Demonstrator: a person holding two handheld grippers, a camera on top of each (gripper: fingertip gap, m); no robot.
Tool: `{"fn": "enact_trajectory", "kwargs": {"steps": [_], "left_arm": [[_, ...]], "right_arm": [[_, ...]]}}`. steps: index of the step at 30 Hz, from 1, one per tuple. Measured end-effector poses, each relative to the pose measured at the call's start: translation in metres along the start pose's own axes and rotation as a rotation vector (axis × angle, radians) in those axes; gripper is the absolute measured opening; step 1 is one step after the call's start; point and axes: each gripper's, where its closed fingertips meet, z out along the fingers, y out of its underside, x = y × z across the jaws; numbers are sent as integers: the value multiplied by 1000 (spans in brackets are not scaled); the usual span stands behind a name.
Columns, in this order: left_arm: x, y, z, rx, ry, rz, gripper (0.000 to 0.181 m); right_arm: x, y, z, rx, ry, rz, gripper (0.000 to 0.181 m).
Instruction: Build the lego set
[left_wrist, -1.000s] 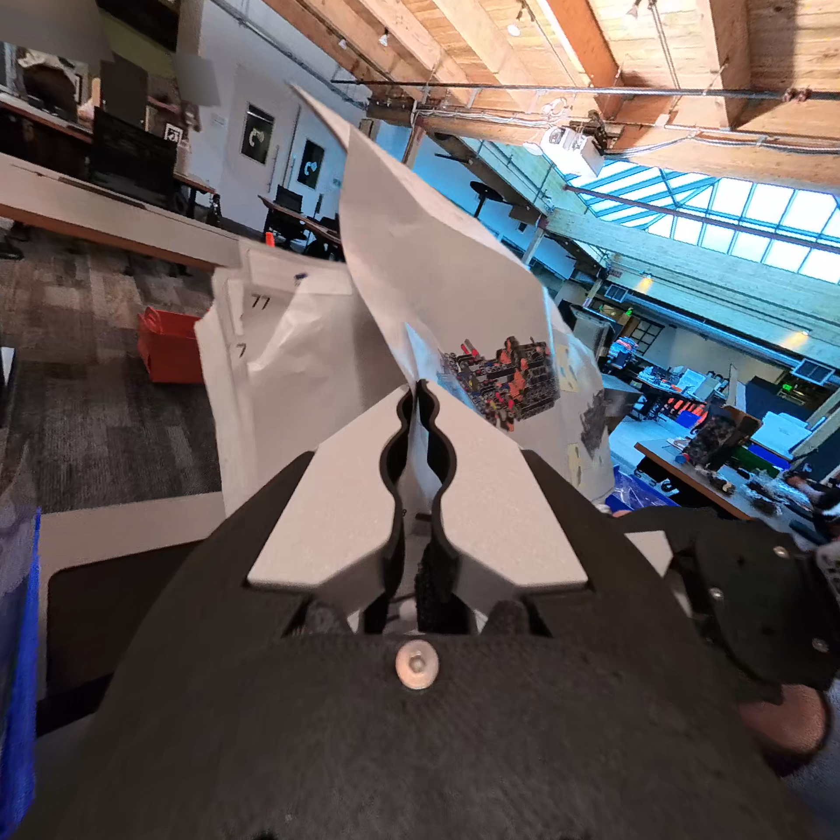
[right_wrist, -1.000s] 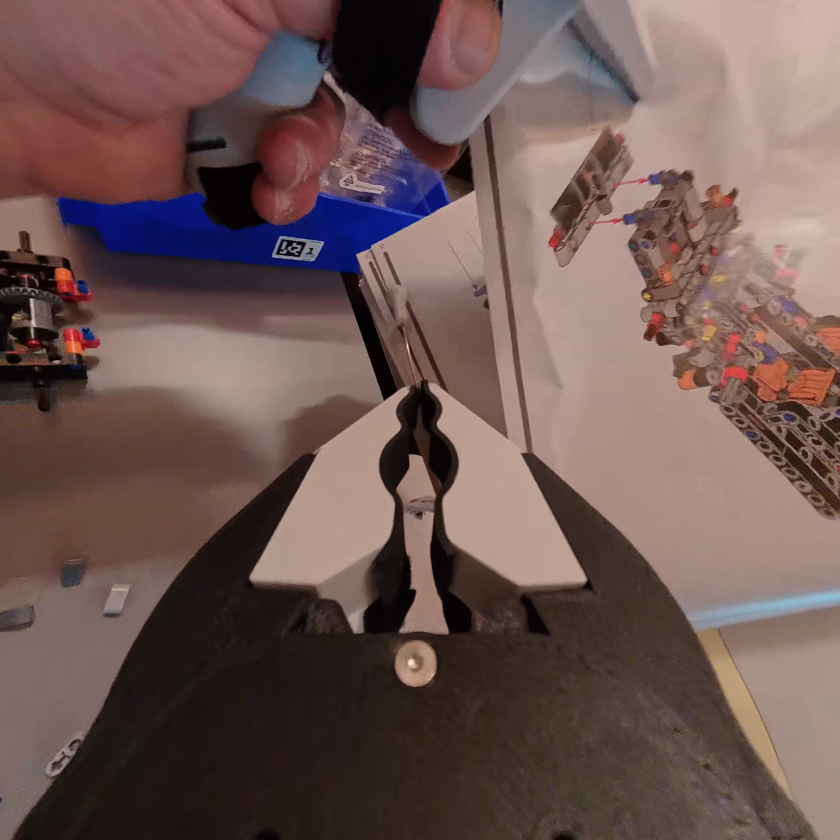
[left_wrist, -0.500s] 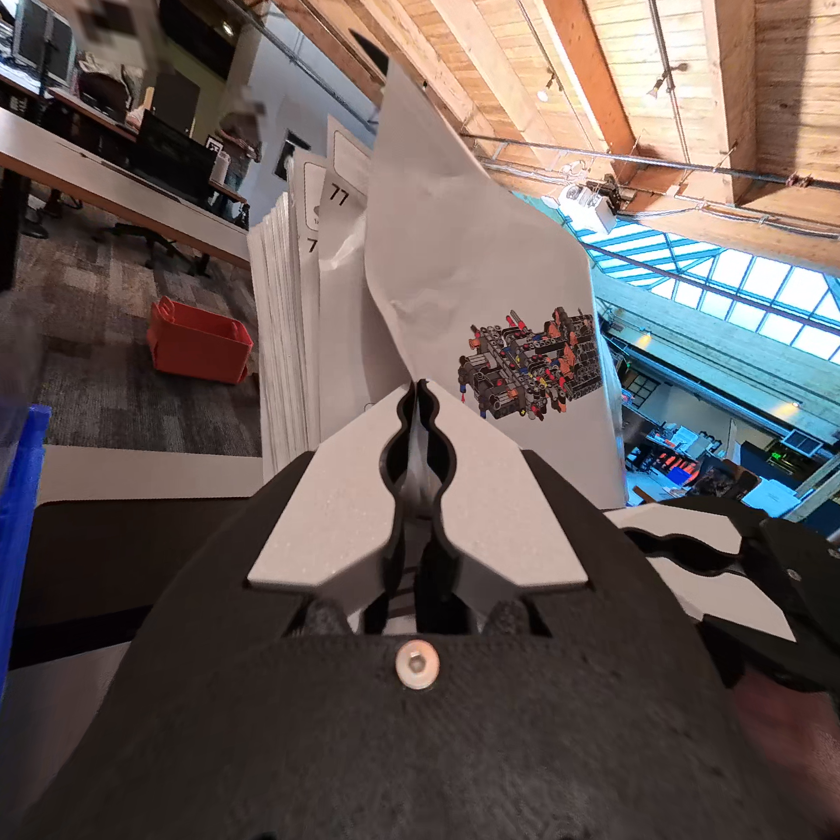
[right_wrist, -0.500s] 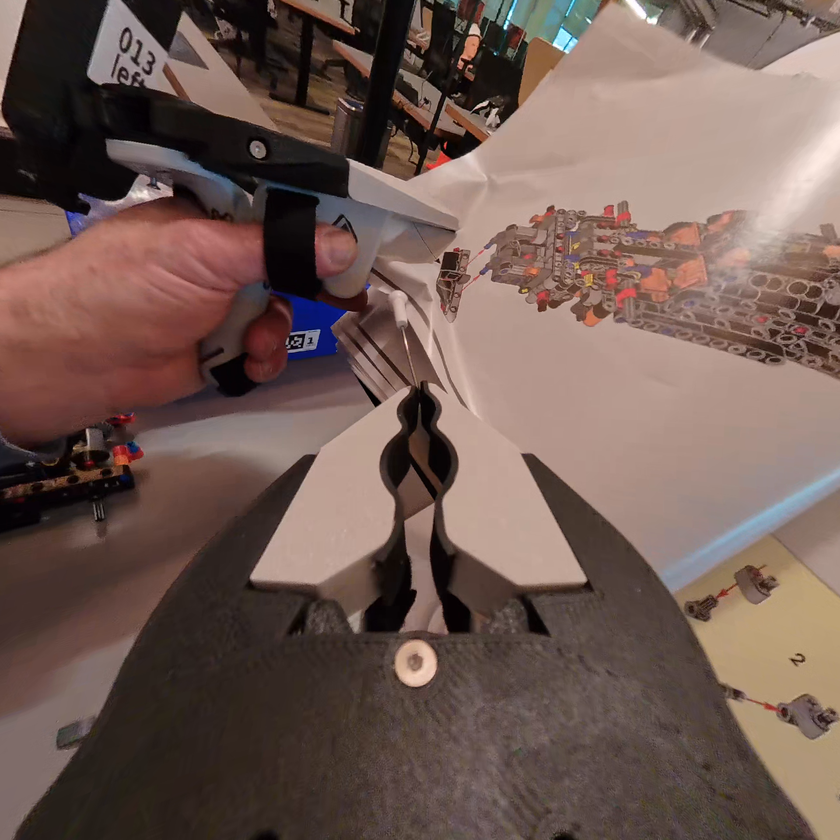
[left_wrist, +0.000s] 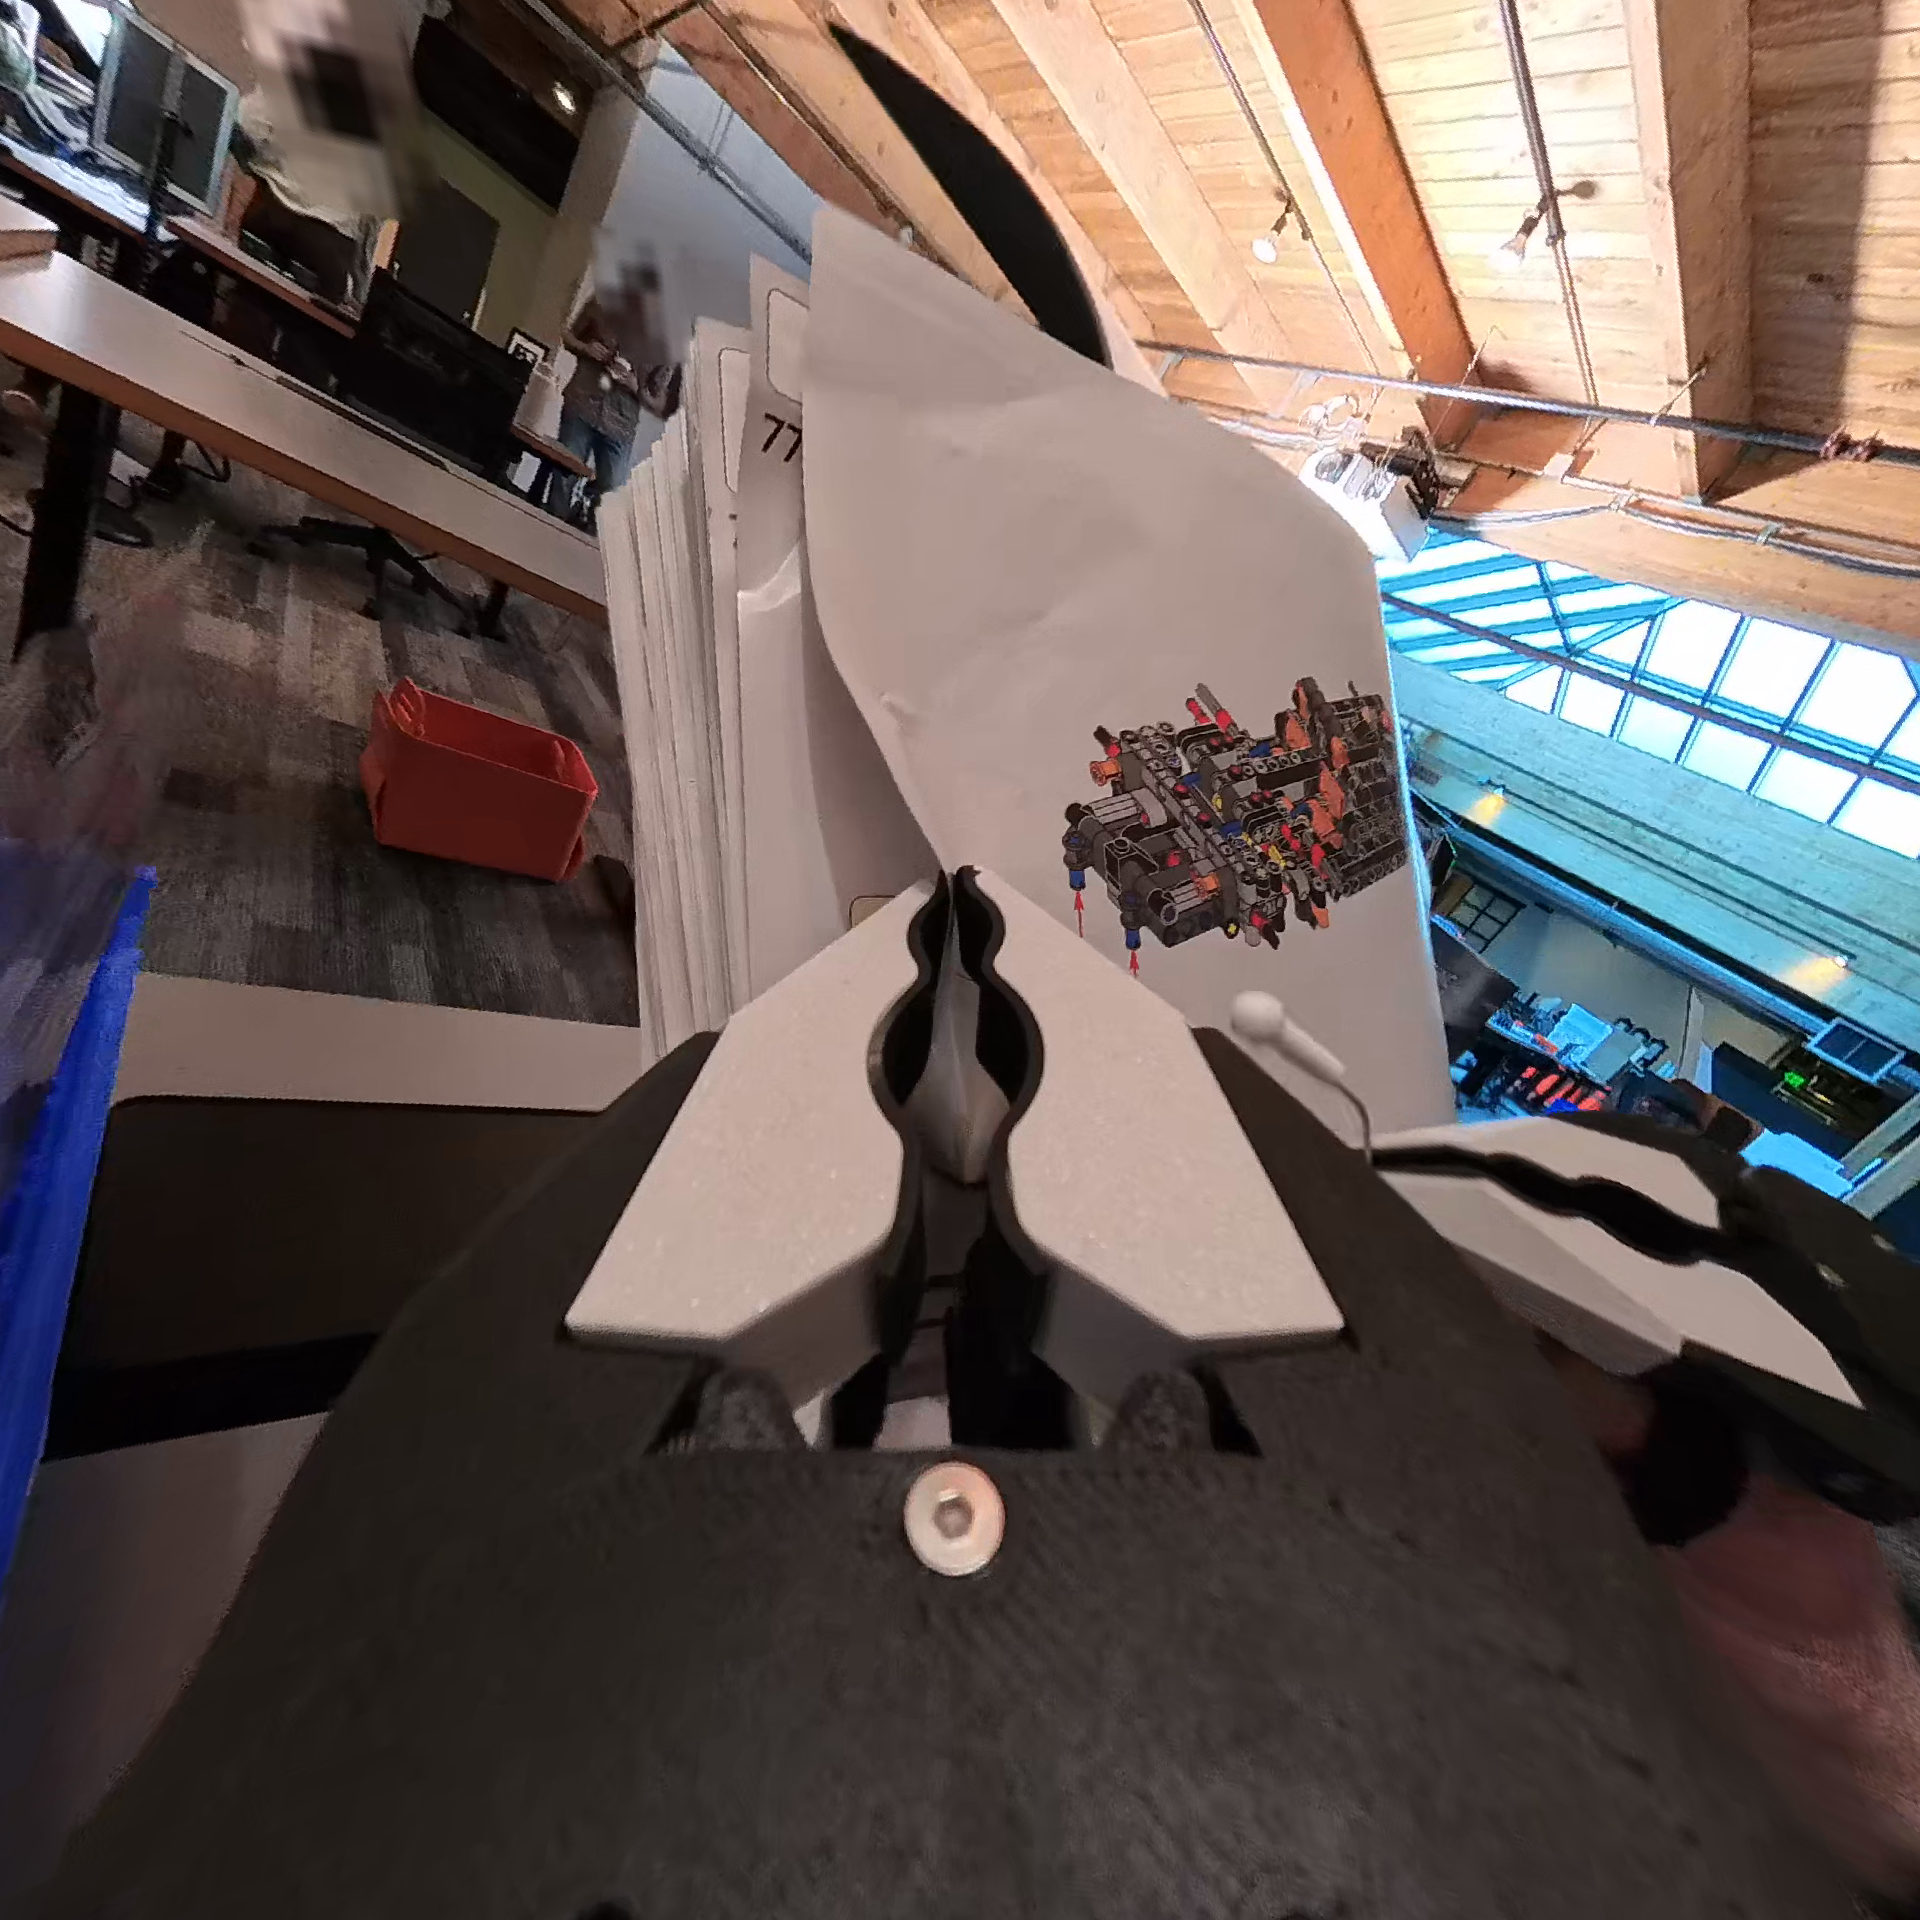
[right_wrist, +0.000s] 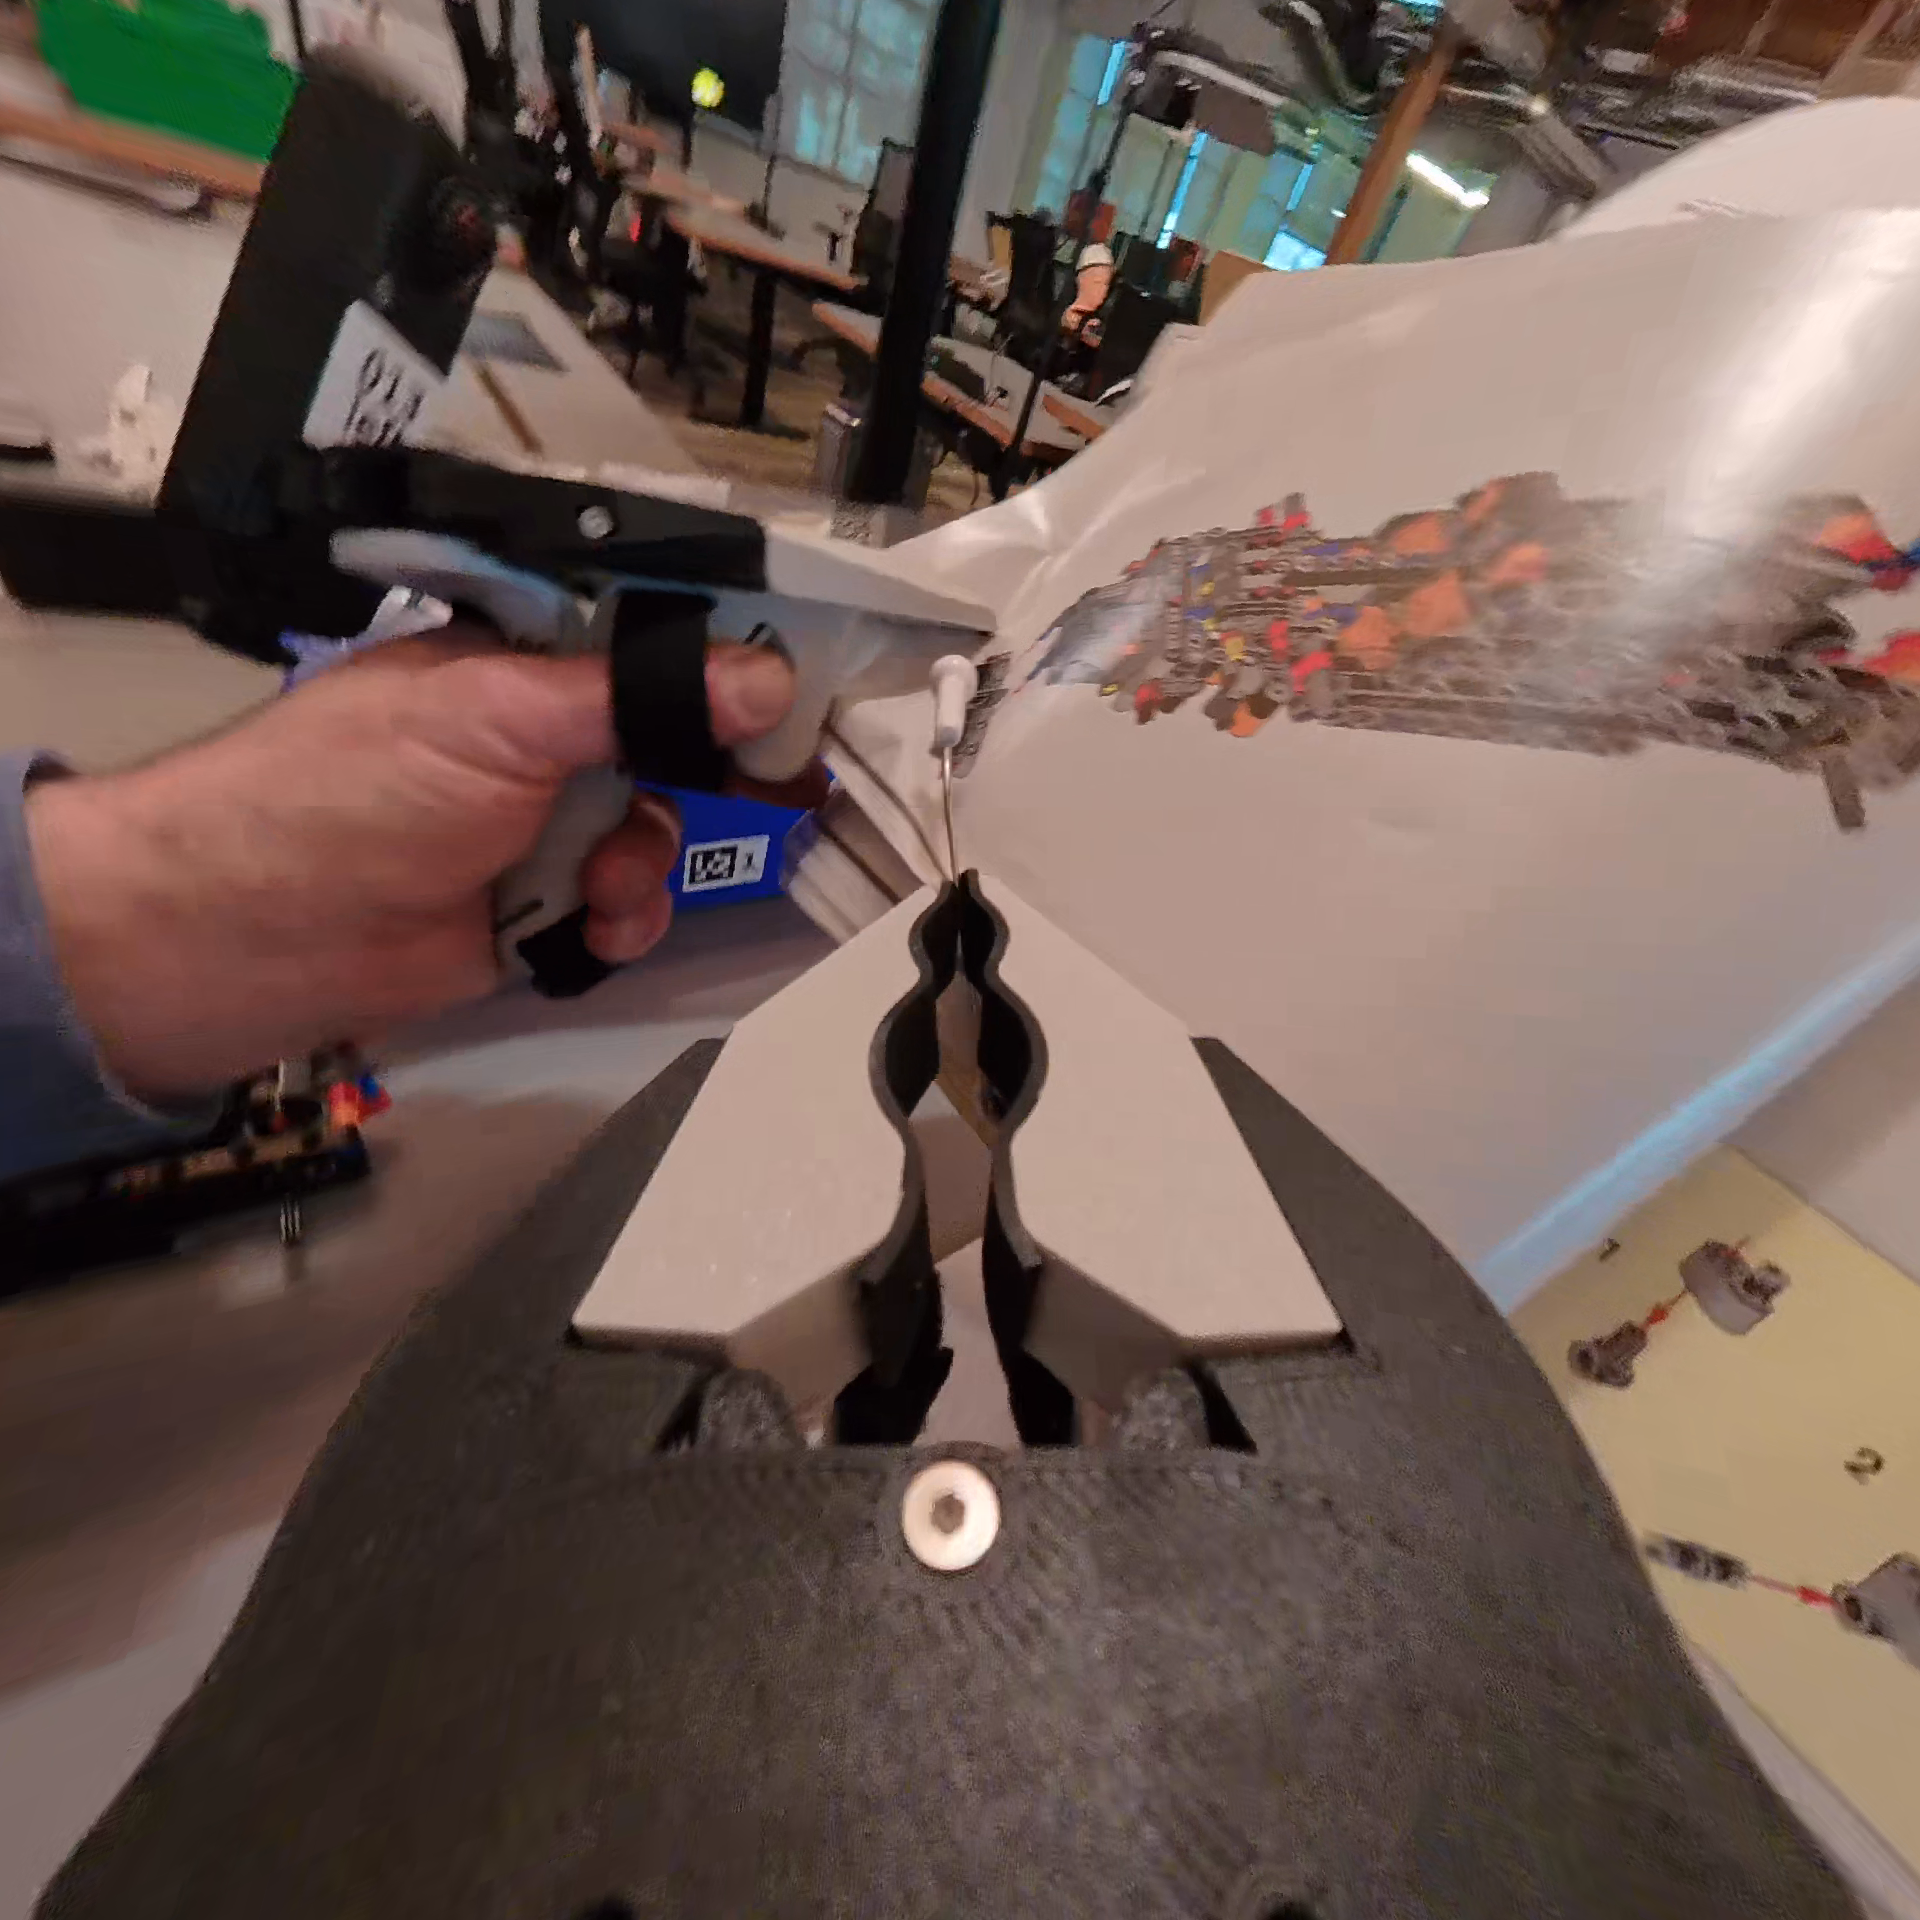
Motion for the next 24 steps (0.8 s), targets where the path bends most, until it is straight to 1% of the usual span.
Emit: {"fn": "enact_trajectory", "kwargs": {"steps": [3,5,9,12,13,15,16,18,20,21,22,24], "left_arm": [[3,-5,-6,43,4,-10,0],[2,-2,-10,48,-18,-12,0],[0,4,-17,61,-41,-42,0],[0,3,-20,69,-67,-32,0],[-2,0,-22,76,-88,-29,6],[-6,-7,-29,86,-136,-30,42],[-5,-10,-32,74,-152,-14,51],[-5,-24,-42,89,-218,55,66],[3,-40,-52,94,-233,102,68],[7,-49,-57,97,-241,121,69],[15,-58,-61,100,-228,143,69],[32,-74,-73,76,-211,219,71]], "right_arm": [[9,-2,0,10,51,87,0],[13,-2,0,21,74,144,0],[18,-2,0,25,105,238,0],[18,0,2,10,100,292,0],[18,0,3,-6,86,305,0],[15,1,3,-64,34,323,0],[12,2,2,-98,5,319,4],[9,-1,-3,-133,-13,296,14],[7,-8,-11,-146,-31,282,24],[7,-15,-18,-130,-31,277,28],[7,-22,-28,-111,-15,247,33],[5,-32,-49,-119,4,157,36]]}}
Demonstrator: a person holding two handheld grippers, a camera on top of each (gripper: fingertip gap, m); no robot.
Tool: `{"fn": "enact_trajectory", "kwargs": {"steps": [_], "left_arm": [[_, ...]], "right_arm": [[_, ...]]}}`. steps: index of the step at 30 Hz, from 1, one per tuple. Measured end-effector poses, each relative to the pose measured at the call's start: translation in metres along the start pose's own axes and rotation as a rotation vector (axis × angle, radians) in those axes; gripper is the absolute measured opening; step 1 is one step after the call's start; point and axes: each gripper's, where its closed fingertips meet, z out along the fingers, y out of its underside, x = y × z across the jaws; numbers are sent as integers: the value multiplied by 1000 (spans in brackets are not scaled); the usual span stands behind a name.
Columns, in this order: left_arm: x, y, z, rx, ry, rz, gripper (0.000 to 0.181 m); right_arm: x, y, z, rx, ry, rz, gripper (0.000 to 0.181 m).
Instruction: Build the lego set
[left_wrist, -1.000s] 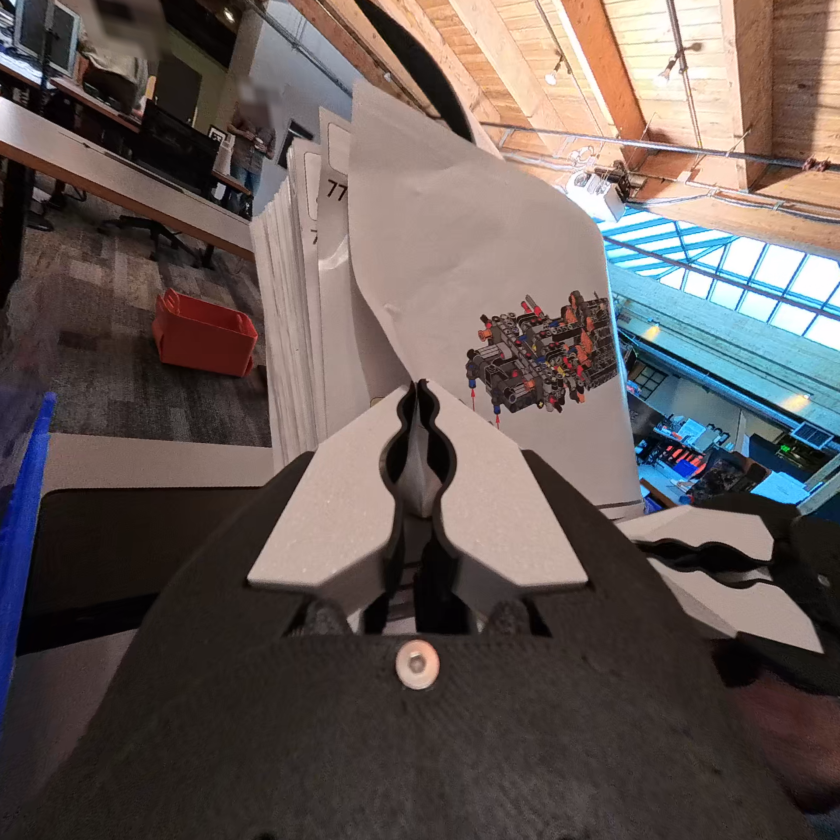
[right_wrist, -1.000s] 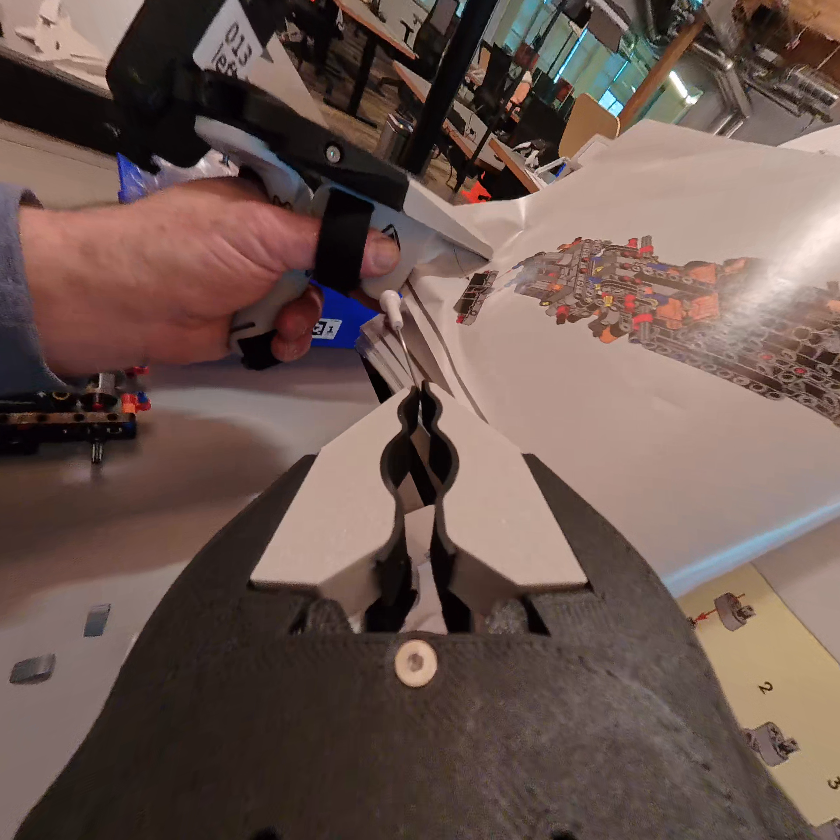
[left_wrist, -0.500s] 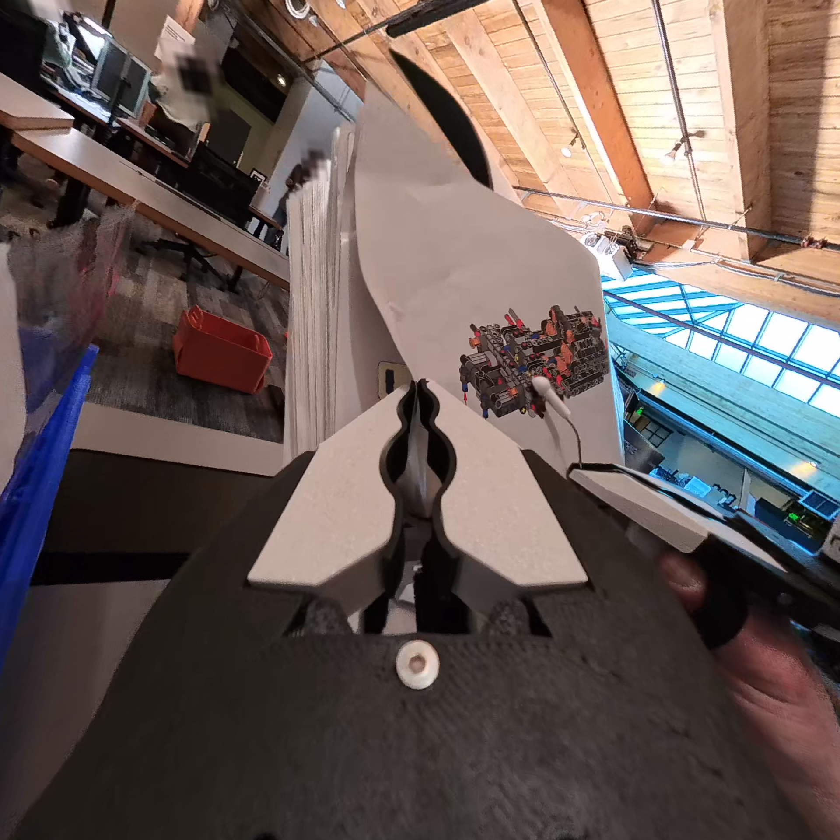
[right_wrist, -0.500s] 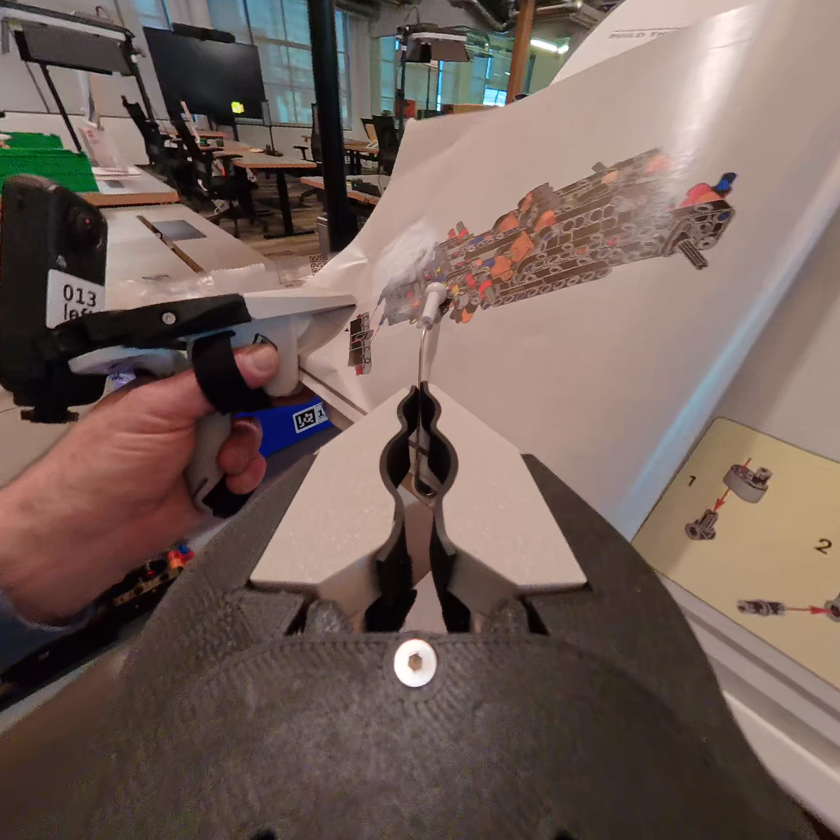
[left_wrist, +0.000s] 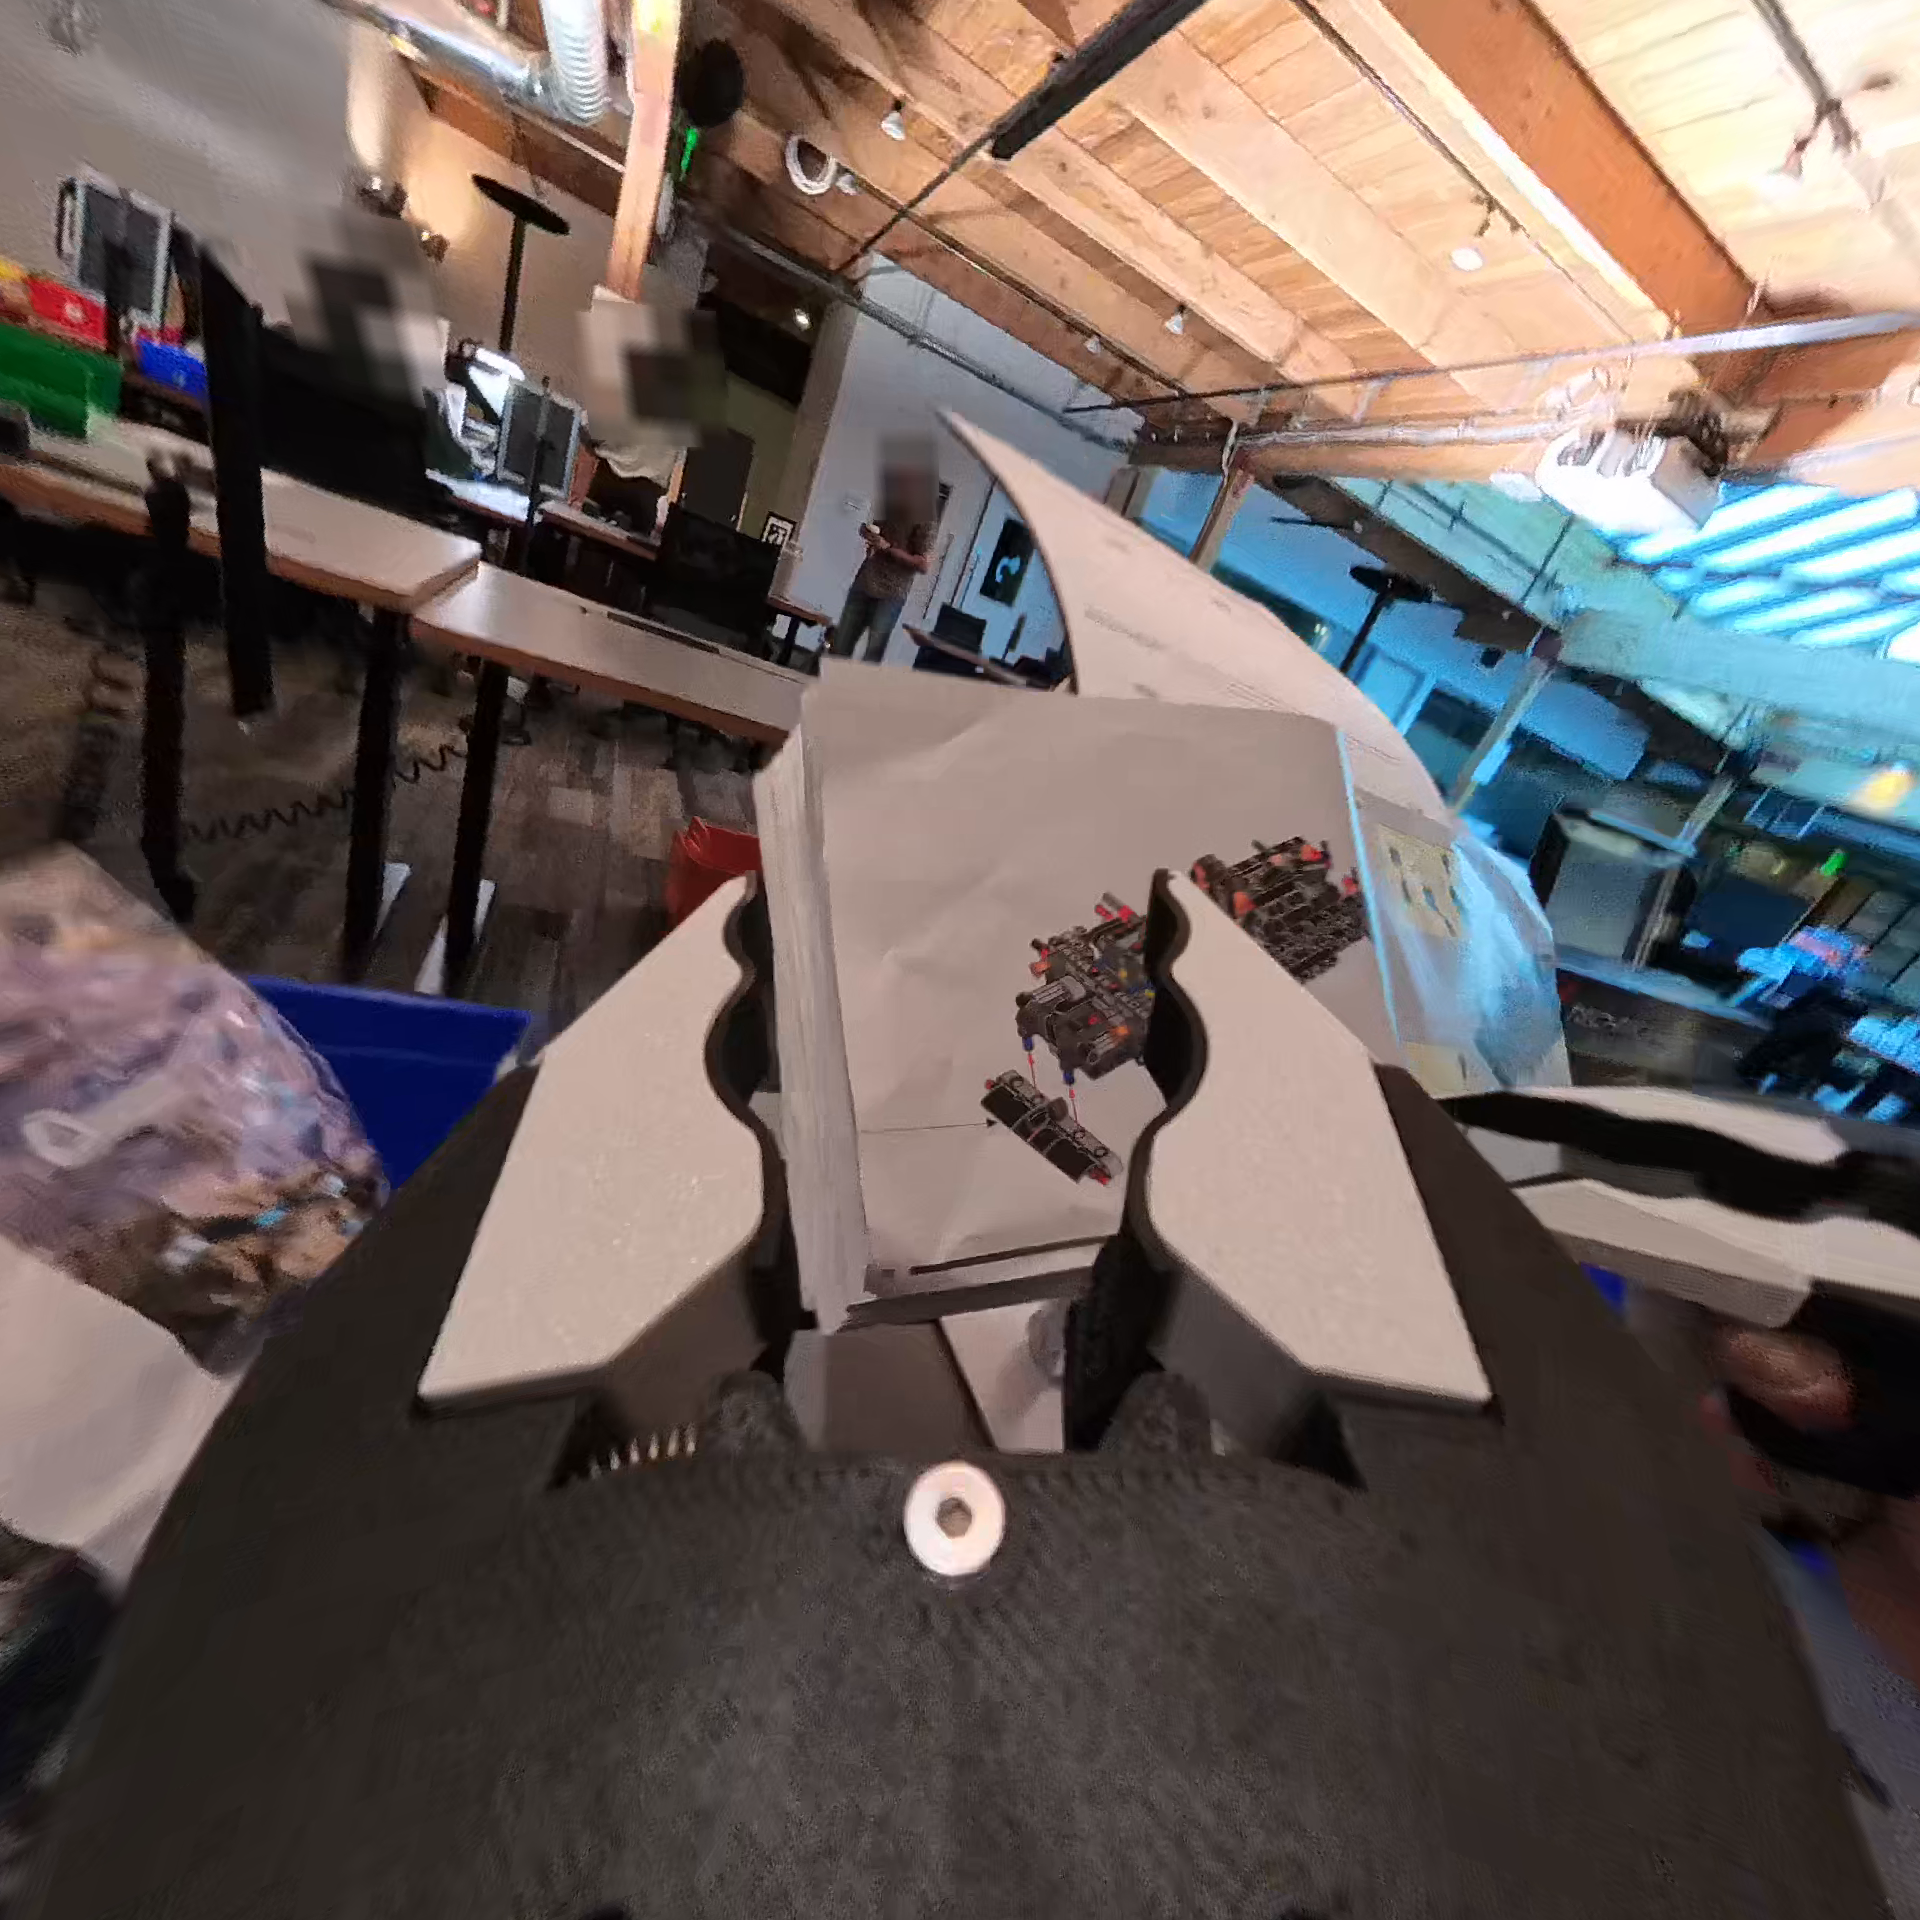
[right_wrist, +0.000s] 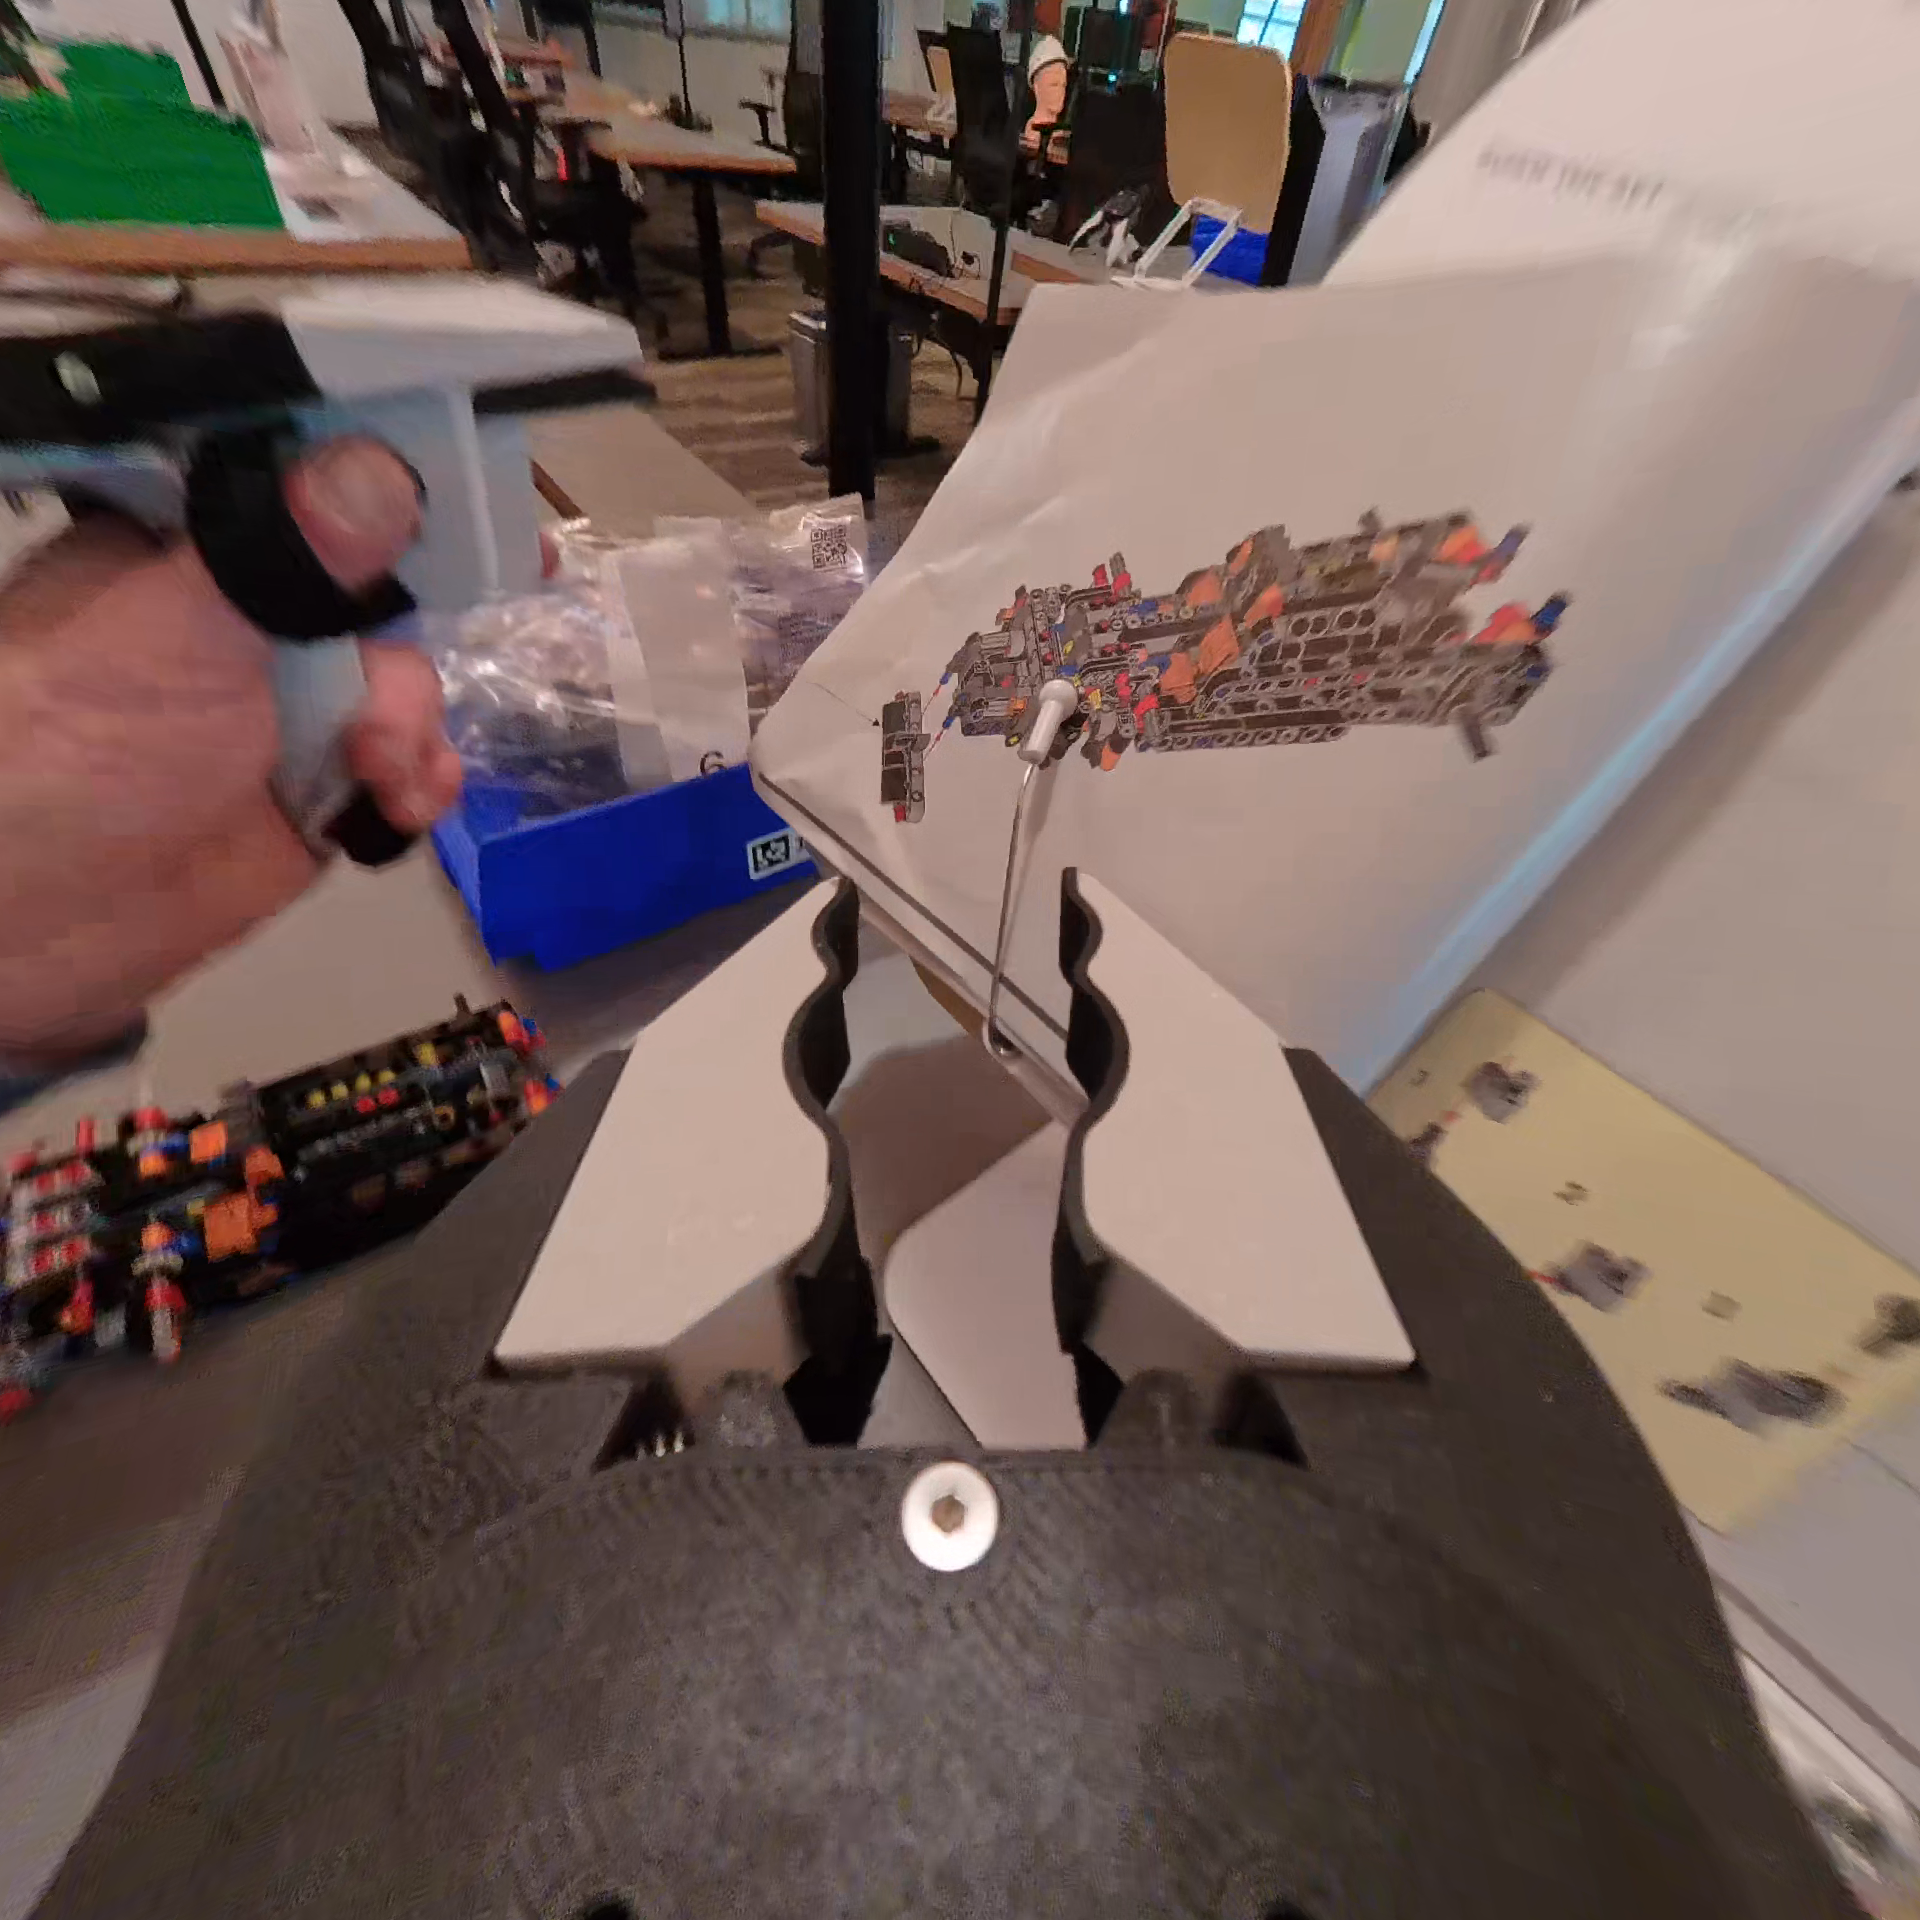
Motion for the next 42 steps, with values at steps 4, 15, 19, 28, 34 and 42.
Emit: {"fn": "enact_trajectory", "kwargs": {"steps": [4,15,19,28,34,42], "left_arm": [[18,-30,-41,-71,45,149,76],[7,26,-188,-423,37,299,77],[-6,61,-223,-505,20,249,78],[-15,118,-264,-615,8,135,79],[-22,145,-288,-671,-4,82,77],[-35,154,-308,-693,-38,54,72]], "right_arm": [[-19,-3,-55,-20,-37,-128,46],[-130,139,-195,-409,-512,-322,41],[-152,213,-225,-547,-611,-306,39],[-178,292,-223,-614,-677,-357,37],[-194,286,-209,-581,-717,-315,28],[-248,265,-162,-562,-758,-291,27]]}}
